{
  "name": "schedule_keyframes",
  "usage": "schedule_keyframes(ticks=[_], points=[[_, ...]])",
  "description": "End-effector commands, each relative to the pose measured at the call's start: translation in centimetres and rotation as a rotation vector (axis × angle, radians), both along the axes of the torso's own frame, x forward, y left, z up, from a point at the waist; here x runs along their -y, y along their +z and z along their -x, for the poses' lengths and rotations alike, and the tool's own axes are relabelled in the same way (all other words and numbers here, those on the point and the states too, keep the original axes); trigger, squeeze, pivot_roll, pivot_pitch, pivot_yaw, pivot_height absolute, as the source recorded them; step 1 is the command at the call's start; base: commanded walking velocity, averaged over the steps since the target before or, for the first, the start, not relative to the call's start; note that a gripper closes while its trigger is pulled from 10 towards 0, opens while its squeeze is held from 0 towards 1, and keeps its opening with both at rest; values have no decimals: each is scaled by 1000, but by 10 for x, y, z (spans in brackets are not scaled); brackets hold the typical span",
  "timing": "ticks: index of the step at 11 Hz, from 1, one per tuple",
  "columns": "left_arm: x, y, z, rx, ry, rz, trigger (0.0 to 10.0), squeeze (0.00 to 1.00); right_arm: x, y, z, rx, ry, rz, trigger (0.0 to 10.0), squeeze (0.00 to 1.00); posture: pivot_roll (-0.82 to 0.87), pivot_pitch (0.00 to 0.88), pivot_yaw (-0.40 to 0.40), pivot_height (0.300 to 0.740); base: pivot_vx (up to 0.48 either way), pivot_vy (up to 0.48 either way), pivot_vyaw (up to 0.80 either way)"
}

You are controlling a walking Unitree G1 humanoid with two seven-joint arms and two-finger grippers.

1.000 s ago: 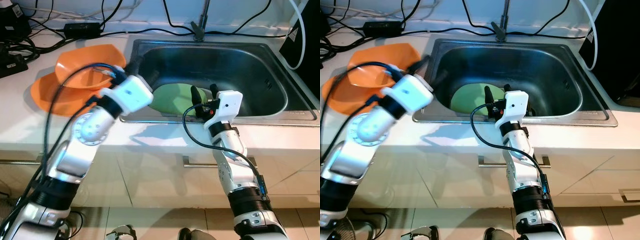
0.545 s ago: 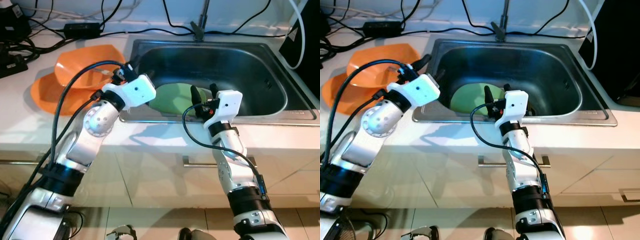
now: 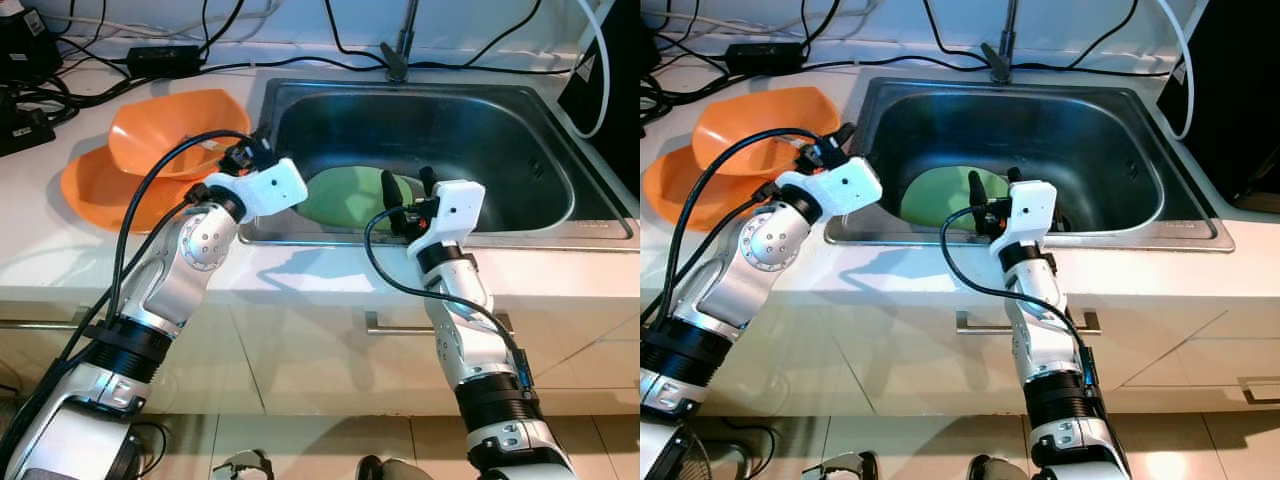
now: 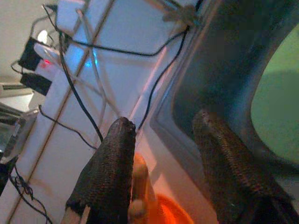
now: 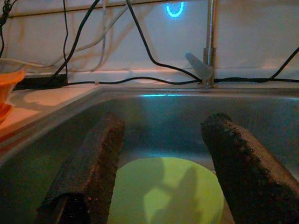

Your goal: Kitchen organization

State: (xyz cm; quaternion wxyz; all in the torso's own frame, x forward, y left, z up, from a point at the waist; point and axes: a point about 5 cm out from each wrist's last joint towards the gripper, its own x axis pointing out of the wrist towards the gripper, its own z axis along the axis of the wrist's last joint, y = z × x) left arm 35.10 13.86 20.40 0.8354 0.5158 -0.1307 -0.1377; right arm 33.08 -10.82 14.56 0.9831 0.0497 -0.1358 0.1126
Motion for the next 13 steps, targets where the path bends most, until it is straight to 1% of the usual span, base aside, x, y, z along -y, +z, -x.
schedule_keyframes(ticks=[1,2,3,4,7,9,13], points=[[-2,2,-2,13,16,-5,10000,0,1,-17,2,-79,-8,-8,10000,0,100,94,2,740,0,0,0],[-3,1,-2,11,26,-9,10000,0,1,-17,2,-80,-9,-8,10000,0,100,94,2,740,0,0,0],[-4,1,-2,13,31,-4,9216,0,1,-17,2,-81,-10,-8,10000,0,100,94,2,740,0,0,0],[-3,4,-2,24,33,12,0,0,2,-17,2,-81,-9,-8,10000,0,99,96,1,740,0,0,0],[-8,9,0,58,60,13,0,0,2,-18,2,-82,-11,-7,10000,0,99,95,1,740,0,0,0],[-11,10,3,66,65,-1,0,0,2,-18,2,-83,-11,-7,10000,0,101,94,0,740,0,0,0],[-6,19,4,101,47,-23,0,0,1,-19,2,-83,-6,-8,10000,0,104,78,4,740,0,0,0]])
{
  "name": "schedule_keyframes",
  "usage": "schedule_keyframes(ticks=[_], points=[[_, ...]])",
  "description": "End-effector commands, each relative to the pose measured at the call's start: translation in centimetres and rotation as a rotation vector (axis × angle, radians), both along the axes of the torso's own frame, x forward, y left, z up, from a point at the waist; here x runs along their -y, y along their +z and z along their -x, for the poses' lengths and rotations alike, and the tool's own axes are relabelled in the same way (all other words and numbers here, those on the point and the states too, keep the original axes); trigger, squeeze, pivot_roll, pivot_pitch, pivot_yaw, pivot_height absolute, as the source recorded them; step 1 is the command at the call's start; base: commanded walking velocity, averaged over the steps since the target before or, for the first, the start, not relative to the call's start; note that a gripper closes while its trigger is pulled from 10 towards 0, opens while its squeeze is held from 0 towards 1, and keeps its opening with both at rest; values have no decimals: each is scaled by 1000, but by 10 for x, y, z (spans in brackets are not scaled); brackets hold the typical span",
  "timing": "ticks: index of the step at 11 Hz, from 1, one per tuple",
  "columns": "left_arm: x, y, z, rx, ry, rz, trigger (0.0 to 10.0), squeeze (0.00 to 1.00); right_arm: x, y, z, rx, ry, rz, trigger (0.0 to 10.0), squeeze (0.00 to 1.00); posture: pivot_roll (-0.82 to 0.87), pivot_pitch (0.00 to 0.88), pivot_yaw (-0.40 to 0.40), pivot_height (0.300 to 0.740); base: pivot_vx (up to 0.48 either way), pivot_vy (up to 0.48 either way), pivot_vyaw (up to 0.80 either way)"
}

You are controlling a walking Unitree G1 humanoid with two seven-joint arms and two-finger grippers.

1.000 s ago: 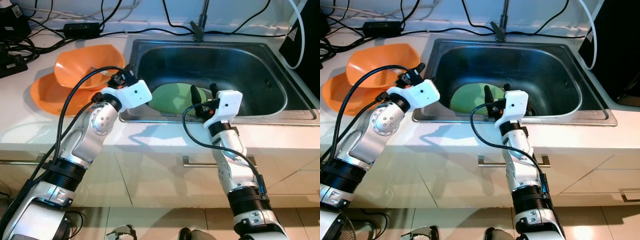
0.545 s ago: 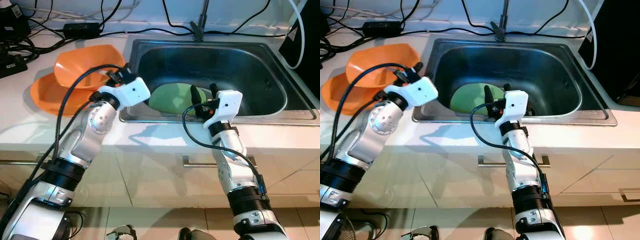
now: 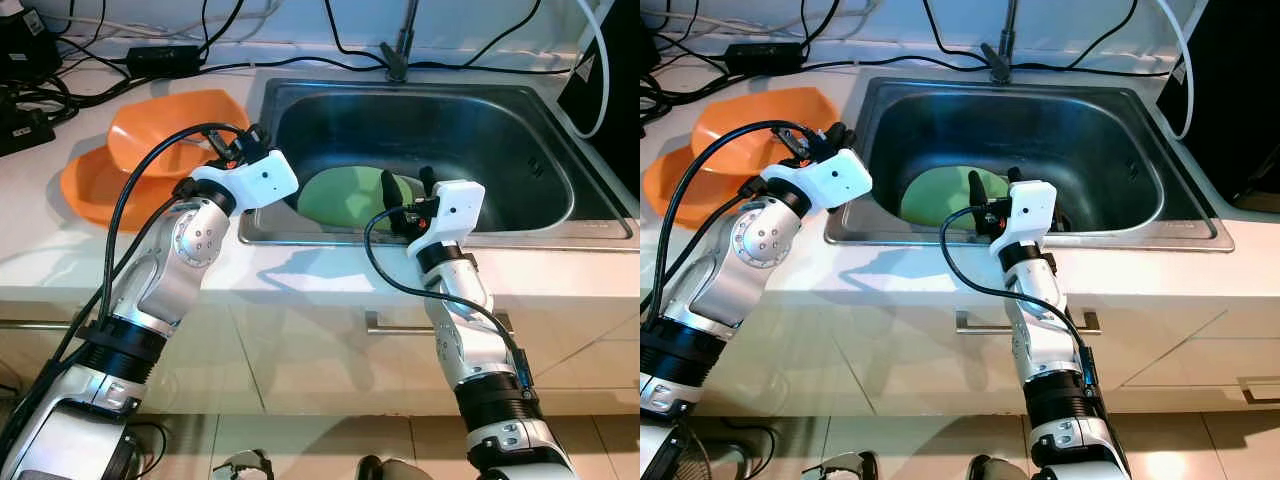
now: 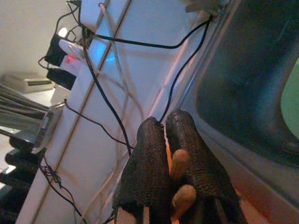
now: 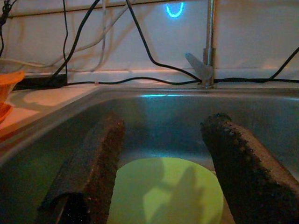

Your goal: Kitchen organization

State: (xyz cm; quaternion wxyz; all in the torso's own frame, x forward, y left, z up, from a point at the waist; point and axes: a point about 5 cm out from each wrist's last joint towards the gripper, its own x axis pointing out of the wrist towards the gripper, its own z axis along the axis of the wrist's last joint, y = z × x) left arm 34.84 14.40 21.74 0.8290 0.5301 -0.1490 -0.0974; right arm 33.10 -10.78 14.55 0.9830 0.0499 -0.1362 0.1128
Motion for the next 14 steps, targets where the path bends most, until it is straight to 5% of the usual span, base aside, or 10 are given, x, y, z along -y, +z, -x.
schedule_keyframes(ticks=[1,5,6,7,11,12,14], points=[[1,8,2,32,-5,-19,0,0,1,-19,2,-84,-6,-8,10000,0,106,73,5,740,0,0,0],[10,33,7,162,-54,-54,0,0,0,-19,2,-84,-5,-10,10000,0,108,78,2,740,0,0,0],[20,45,13,236,-125,61,510,0,0,-19,2,-83,-6,-9,10000,0,108,78,1,740,0,0,0],[30,55,19,277,-202,145,9922,0,0,-19,2,-82,-6,-8,10000,0,104,80,0,740,0,0,0],[63,84,43,316,-484,460,10000,0,2,-18,2,-81,-12,2,10000,0,104,86,-2,740,0,0,0],[64,82,39,161,-555,784,10000,0,3,-18,1,-77,-19,24,10000,0,104,89,-2,740,0,0,0],[61,75,34,30,-578,978,10000,0,4,-14,-1,-34,-15,180,10000,0,96,91,-4,740,0,0,0]])
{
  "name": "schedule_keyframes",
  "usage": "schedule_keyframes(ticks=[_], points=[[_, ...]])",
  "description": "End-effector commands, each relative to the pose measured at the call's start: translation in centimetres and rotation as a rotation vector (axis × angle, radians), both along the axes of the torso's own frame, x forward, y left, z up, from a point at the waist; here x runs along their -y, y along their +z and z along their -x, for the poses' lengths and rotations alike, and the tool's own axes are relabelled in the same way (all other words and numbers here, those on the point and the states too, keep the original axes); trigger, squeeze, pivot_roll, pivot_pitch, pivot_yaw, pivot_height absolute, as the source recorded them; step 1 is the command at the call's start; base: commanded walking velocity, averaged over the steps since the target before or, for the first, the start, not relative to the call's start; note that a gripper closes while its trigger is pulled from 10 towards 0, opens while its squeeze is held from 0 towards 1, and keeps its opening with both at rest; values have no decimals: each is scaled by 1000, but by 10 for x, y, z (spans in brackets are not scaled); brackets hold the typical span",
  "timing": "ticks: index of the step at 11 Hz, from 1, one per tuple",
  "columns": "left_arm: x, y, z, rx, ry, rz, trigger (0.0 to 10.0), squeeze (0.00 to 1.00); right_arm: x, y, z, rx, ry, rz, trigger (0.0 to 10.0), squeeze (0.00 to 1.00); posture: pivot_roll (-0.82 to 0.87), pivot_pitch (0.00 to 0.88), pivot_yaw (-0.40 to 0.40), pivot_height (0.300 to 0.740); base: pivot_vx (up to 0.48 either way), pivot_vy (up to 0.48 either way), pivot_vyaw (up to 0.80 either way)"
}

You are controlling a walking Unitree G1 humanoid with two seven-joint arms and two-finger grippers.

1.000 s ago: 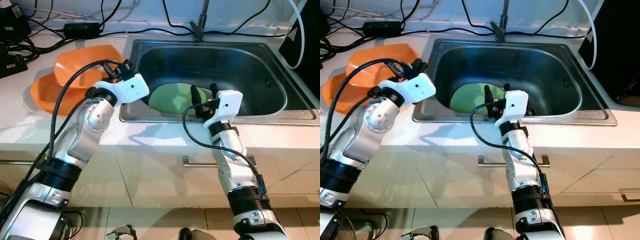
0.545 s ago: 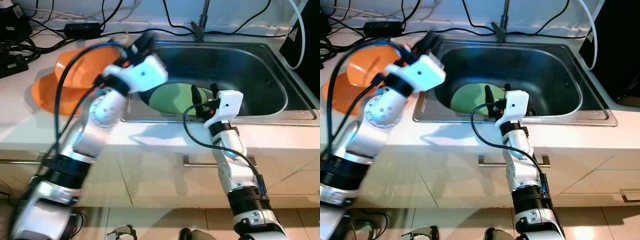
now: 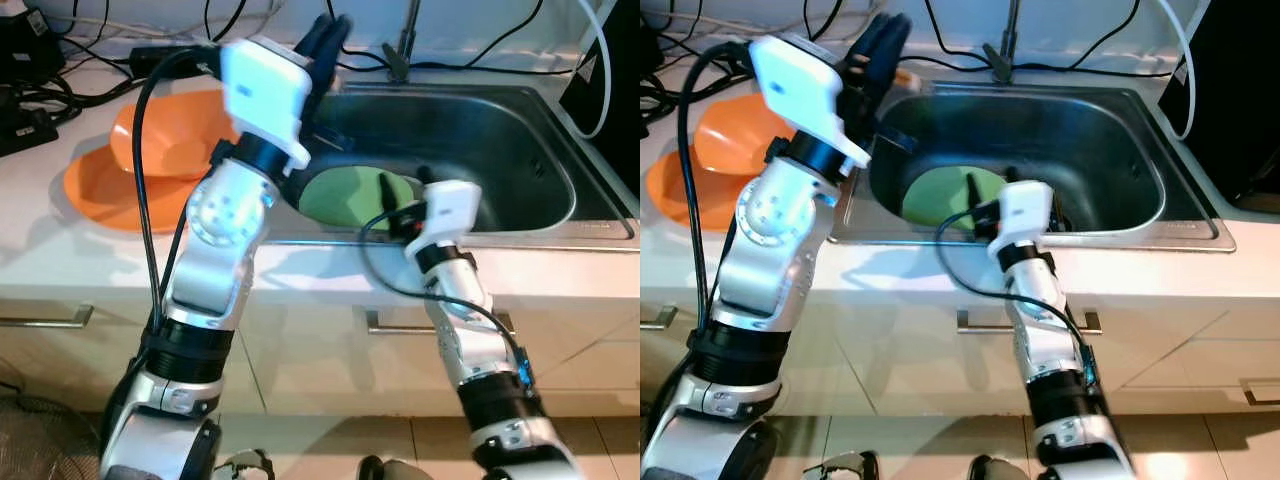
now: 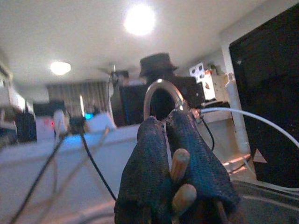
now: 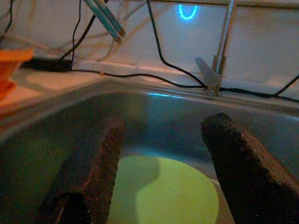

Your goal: Kitchen organization

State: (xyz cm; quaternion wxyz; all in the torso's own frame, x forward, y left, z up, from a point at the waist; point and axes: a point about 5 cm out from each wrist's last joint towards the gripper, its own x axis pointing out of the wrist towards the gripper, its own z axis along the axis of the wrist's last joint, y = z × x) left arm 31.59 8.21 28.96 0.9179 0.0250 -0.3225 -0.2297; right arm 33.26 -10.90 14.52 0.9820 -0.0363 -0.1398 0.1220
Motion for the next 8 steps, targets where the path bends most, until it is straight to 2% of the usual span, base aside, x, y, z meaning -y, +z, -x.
schedule_keyframes(ticks=[1,5,6,8], points=[[-3,-2,1,-41,-26,35,10000,0,5,-9,-1,-31,-13,83,10000,0,95,91,-5,740,0,0,0],[-4,-12,-1,-154,-94,73,10000,0,2,27,-14,74,10,233,10000,0,90,91,-10,740,0,0,0],[-5,-18,-3,-198,-111,123,10000,0,-13,31,-11,167,85,444,10000,0,86,86,-12,740,0,0,0],[-5,-20,-3,-216,-127,130,10000,0,-22,32,-12,177,113,443,10000,0,93,83,-12,740,0,0,0]])
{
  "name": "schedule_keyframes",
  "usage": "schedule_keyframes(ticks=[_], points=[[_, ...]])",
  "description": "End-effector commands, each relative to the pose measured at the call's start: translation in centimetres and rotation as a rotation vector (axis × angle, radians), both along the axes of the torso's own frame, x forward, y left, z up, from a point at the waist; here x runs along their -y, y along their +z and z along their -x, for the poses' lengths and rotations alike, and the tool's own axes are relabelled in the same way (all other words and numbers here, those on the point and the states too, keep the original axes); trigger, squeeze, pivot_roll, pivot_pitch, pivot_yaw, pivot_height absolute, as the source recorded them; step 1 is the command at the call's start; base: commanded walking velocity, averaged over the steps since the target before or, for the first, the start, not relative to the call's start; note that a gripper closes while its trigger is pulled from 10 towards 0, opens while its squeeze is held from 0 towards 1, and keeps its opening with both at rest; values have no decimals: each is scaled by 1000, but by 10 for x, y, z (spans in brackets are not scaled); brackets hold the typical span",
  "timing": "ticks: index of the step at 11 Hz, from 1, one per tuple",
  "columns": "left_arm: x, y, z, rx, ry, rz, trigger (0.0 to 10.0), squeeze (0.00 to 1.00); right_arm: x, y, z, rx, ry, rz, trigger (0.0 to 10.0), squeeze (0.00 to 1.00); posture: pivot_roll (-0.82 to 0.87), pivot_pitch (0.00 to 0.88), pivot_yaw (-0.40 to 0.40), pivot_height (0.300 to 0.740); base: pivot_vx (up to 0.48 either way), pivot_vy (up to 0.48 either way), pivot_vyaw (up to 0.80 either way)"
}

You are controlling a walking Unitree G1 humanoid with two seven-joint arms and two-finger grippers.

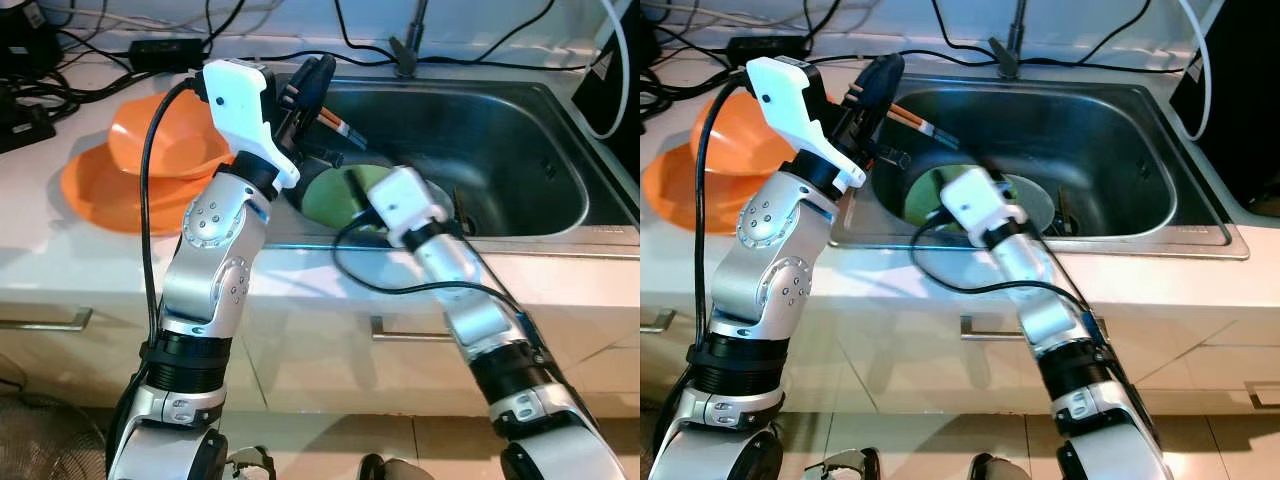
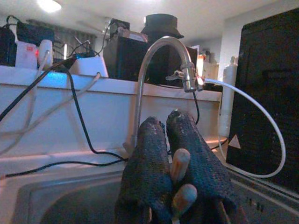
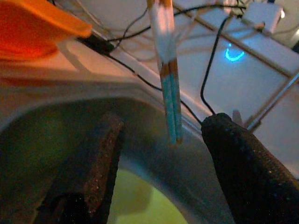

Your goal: Kitchen organization

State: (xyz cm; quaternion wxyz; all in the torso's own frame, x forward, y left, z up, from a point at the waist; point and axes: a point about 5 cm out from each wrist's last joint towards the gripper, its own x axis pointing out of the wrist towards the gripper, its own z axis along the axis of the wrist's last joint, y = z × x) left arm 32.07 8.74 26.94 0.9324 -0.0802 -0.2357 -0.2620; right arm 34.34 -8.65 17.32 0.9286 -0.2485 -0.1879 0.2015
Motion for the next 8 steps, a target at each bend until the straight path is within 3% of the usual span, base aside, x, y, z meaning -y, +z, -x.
schedule_keyframes(ticks=[1,5,8], points=[[0,-1,3,-7,-22,9,10000,0,-4,6,-1,20,23,6,10000,0,94,80,-12,740,0,0,0],[7,-10,8,-69,-125,-13,10000,0,-12,7,-4,26,35,13,10000,0,103,60,-11,740,0,0,0],[7,-11,11,-78,-143,-26,10000,0,-12,7,-8,21,9,7,10000,0,112,47,-11,740,0,0,0]])
